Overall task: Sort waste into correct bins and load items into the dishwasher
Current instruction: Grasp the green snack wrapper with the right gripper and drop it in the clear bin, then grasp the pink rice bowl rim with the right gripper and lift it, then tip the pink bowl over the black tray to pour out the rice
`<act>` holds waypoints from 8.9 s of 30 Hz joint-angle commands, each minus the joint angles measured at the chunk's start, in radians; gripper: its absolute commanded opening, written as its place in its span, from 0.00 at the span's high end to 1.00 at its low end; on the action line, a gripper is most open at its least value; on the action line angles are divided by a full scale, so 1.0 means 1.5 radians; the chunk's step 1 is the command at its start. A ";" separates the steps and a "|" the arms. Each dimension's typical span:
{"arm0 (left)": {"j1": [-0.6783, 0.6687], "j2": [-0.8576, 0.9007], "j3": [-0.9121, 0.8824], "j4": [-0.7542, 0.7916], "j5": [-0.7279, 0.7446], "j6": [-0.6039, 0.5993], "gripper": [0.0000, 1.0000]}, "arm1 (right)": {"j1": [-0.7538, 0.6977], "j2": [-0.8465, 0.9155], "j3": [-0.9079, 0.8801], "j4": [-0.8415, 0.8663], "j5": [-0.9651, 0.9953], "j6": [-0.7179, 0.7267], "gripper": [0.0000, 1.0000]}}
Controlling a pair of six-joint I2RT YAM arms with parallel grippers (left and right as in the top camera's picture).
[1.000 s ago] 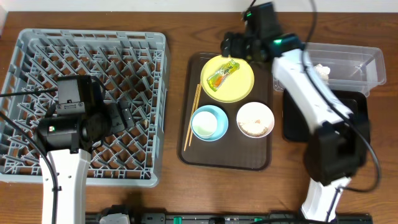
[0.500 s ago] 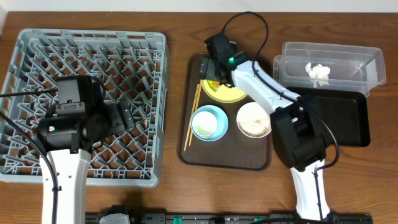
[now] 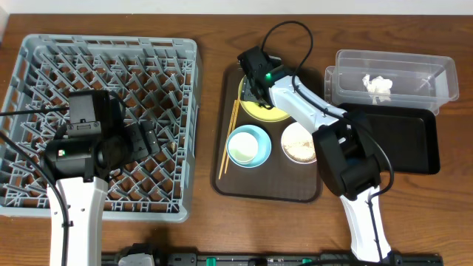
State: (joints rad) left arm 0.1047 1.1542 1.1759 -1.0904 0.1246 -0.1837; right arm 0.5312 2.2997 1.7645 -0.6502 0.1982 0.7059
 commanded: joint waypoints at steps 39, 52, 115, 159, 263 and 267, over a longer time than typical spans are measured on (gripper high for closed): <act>0.003 0.001 0.015 -0.003 -0.003 -0.004 0.07 | -0.407 -0.242 -0.046 -0.217 -0.021 0.080 0.92; 0.003 0.001 0.015 -0.003 -0.003 -0.004 0.07 | -0.404 -0.270 -0.047 -0.208 -0.052 -0.069 0.33; 0.003 0.001 0.015 -0.003 -0.003 -0.004 0.07 | 0.026 -0.357 -0.438 -0.109 -0.120 -0.296 0.57; 0.003 0.001 0.015 -0.003 -0.003 -0.004 0.07 | -0.105 -0.516 -0.365 -0.143 -0.184 -0.278 0.99; 0.003 0.001 0.015 -0.005 -0.003 -0.004 0.07 | -0.970 -0.364 -0.532 0.026 -1.154 -0.421 0.99; 0.003 0.001 0.015 -0.005 -0.003 -0.004 0.07 | -0.954 -0.364 -0.532 0.029 -1.150 -0.421 0.99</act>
State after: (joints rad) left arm 0.1047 1.1542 1.1759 -1.0958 0.1246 -0.1837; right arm -0.9203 1.7458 0.9714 -0.6094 -1.4822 0.0677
